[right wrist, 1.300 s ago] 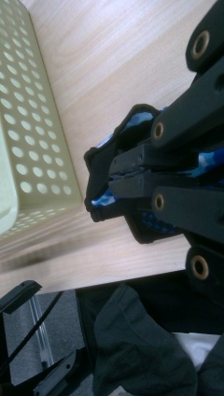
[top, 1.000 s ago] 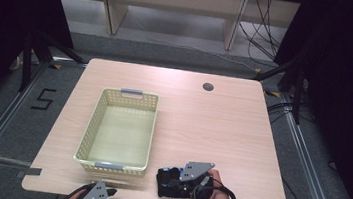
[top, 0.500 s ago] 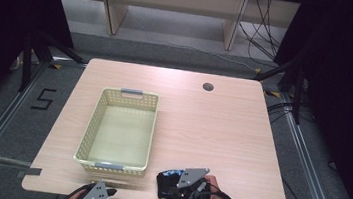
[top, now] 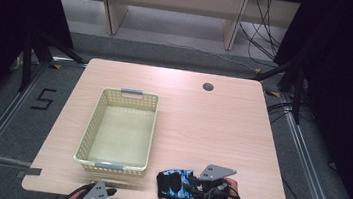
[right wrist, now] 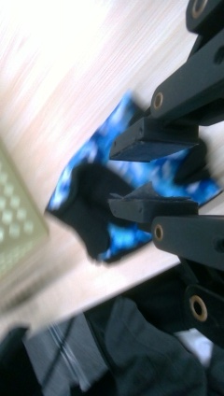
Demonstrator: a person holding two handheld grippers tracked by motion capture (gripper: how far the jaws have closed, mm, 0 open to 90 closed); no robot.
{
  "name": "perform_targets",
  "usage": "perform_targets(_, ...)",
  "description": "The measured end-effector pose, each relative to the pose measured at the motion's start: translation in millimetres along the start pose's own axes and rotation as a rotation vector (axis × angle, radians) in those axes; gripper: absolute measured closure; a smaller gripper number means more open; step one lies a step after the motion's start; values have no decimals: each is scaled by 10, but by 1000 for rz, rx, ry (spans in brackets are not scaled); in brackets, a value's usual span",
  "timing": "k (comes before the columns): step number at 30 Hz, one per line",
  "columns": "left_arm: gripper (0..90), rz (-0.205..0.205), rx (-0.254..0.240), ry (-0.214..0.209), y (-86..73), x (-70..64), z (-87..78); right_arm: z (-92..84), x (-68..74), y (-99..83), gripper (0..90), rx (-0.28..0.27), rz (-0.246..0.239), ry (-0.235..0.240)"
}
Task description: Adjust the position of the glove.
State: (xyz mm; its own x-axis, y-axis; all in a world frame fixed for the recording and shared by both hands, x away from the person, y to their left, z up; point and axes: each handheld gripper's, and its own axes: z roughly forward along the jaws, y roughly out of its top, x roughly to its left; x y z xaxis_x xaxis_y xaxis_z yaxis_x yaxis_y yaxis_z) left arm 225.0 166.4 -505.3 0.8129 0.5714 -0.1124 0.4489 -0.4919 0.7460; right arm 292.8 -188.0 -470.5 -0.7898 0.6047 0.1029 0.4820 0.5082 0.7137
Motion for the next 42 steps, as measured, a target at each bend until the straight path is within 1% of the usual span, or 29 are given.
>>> perform_targets(1,168,17,2,-1,3,11,-4,-20,-20,-24,701,3,33,-14)
perform_targets(4,168,16,6,-1,4,11,-4,-41,-77,-88,648,7,92,-55)
perform_targets(5,168,15,6,-1,3,10,-3,-25,-86,-109,636,-11,109,-64)
perform_targets(8,168,12,2,0,1,11,2,-19,-114,-139,565,13,141,-78)
perform_targets(10,168,9,-6,16,-2,8,17,11,-115,-155,506,18,210,-80)
perform_targets(12,168,9,-6,16,-2,8,16,24,-137,-161,491,14,194,-91)
perform_targets(13,168,9,-6,15,-1,9,16,35,-135,-166,478,29,221,-87)
perform_targets(15,168,13,3,0,2,11,2,74,-172,-179,446,19,217,-71)
perform_targets(16,168,14,4,-1,2,11,3,80,-168,-179,434,32,250,-62)
perform_targets(18,168,14,3,-1,1,9,5,121,-165,-180,428,24,255,-80)
perform_targets(20,168,15,4,-2,1,8,6,174,-167,-179,426,-1,244,-89)
perform_targets(21,168,14,3,-2,2,8,7,187,-175,-162,427,35,228,-91)
perform_targets(23,168,14,3,-2,2,7,8,204,-181,-151,440,42,218,-86)
perform_targets(24,168,10,0,-2,2,4,10,252,-184,-158,460,14,192,-107)
perform_targets(25,168,15,3,-2,2,7,8,248,-176,-139,460,61,177,-107)
perform_targets(28,168,12,-7,18,-1,1,25,307,-143,-117,497,116,147,-124)
perform_targets(29,168,24,6,0,3,15,9,328,-146,-109,531,109,106,-123)
perform_targets(30,168,24,6,0,3,15,9,328,-146,-109,531,109,106,-123)
perform_targets(31,168,-8,-12,-13,4,-5,15,327,-137,-101,589,123,84,-118)
perform_targets(33,168,-29,-5,-15,2,-4,17,348,-140,-113,615,101,59,-120)
perform_targets(34,168,-22,5,-17,3,8,13,347,-140,-110,660,102,59,-115)
perform_targets(35,168,-47,-17,-28,3,-5,28,348,-141,-111,692,98,59,-106)
perform_targets(36,168,-56,-10,-26,5,-8,28,327,-148,-103,734,116,68,-92)
perform_targets(37,169,-63,-19,-33,6,-8,41,356,-163,-118,747,85,51,-88)
perform_targets(38,169,-64,-14,-39,16,-10,43,350,-178,-119,761,91,37,-63)
perform_targets(39,171,-31,-6,-36,29,12,47,334,-166,-124,769,96,55,-71)
perform_targets(40,187,-65,-10,-37,36,-10,63,355,-188,-134,780,72,34,-56)
perform_targets(41,187,-74,-24,-45,46,-21,82,355,-188,-134,780,72,34,-56)
perform_targets(42,196,-44,-15,-42,64,-16,83,351,-188,-134,783,76,32,-51)
